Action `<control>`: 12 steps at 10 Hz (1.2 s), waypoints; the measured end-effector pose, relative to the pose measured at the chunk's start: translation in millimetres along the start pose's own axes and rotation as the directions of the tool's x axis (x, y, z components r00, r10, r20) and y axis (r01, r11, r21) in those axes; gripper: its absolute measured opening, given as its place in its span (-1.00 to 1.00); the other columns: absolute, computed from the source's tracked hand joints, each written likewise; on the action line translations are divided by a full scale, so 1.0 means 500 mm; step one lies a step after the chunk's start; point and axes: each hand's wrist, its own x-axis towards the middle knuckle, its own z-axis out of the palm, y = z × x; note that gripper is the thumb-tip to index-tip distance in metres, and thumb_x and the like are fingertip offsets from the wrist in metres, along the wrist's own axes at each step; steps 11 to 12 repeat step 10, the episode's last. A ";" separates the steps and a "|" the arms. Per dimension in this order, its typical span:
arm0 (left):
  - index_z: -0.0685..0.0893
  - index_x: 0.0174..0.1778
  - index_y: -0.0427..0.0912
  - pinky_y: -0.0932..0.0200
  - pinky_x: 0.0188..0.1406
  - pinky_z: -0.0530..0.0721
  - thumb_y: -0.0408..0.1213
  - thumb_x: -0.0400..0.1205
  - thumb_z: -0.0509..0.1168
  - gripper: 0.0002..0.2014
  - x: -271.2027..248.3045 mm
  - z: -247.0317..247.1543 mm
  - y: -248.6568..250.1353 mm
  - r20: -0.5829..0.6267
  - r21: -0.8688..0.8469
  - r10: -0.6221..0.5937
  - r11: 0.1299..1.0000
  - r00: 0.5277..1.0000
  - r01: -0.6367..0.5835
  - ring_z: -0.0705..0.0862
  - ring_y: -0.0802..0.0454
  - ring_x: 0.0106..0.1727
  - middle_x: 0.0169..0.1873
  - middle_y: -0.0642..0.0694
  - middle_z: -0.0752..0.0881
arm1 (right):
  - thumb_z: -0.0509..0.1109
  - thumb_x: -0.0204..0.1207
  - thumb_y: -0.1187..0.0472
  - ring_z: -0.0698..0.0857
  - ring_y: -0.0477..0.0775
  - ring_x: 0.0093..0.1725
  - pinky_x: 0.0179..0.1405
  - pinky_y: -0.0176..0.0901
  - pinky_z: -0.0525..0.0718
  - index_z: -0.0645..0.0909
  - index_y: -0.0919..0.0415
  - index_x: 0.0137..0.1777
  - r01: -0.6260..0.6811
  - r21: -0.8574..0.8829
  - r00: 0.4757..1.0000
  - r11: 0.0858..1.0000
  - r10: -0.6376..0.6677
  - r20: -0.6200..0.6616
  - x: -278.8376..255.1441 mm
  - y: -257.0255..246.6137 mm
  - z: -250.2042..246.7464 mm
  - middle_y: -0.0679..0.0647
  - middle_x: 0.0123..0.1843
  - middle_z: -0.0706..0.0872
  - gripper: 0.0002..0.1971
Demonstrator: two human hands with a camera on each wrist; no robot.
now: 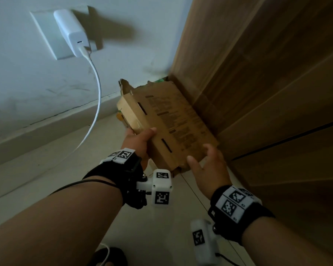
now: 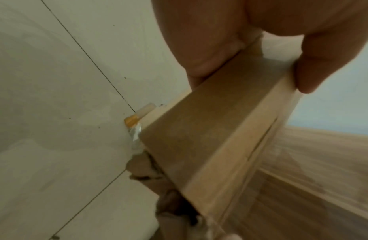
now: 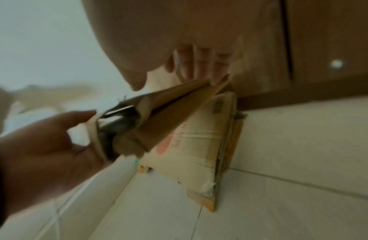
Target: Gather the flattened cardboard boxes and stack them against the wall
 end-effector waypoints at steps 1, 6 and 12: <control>0.31 0.50 -0.11 -0.35 0.20 0.63 -0.38 0.56 0.30 -0.43 0.026 -0.014 -0.011 0.023 -0.005 -0.026 1.000 0.999 0.026 0.67 -0.25 0.19 0.28 -0.24 0.64 | 0.37 0.46 -0.10 0.54 0.24 0.39 0.37 0.03 0.52 0.06 0.04 0.61 -0.318 0.355 0.948 0.879 0.294 0.121 0.043 0.024 0.041 0.19 0.51 0.43 -0.20; 0.34 0.51 -0.06 -0.24 0.11 0.71 -0.01 0.57 0.29 -0.41 0.112 0.007 -0.023 -0.103 0.541 -0.156 0.820 0.982 0.187 0.60 -0.19 0.29 0.34 -0.12 0.55 | 0.41 0.49 0.27 0.65 0.25 0.27 -0.01 0.04 0.68 -0.09 -0.25 0.60 -0.427 0.695 0.900 0.579 0.349 0.262 0.153 0.053 0.107 0.18 0.40 0.58 -0.11; 0.27 0.56 -0.24 -0.20 0.31 0.62 -0.22 0.57 0.34 -0.35 0.123 -0.031 -0.035 -0.158 0.605 -0.086 0.779 0.984 0.165 0.52 -0.09 0.12 0.03 -0.12 0.52 | 0.40 0.49 0.29 0.66 0.12 0.17 -0.03 -0.03 0.68 -0.07 -0.13 0.62 -0.358 0.647 0.933 0.673 0.234 0.273 0.134 0.043 0.096 0.00 0.14 0.64 -0.13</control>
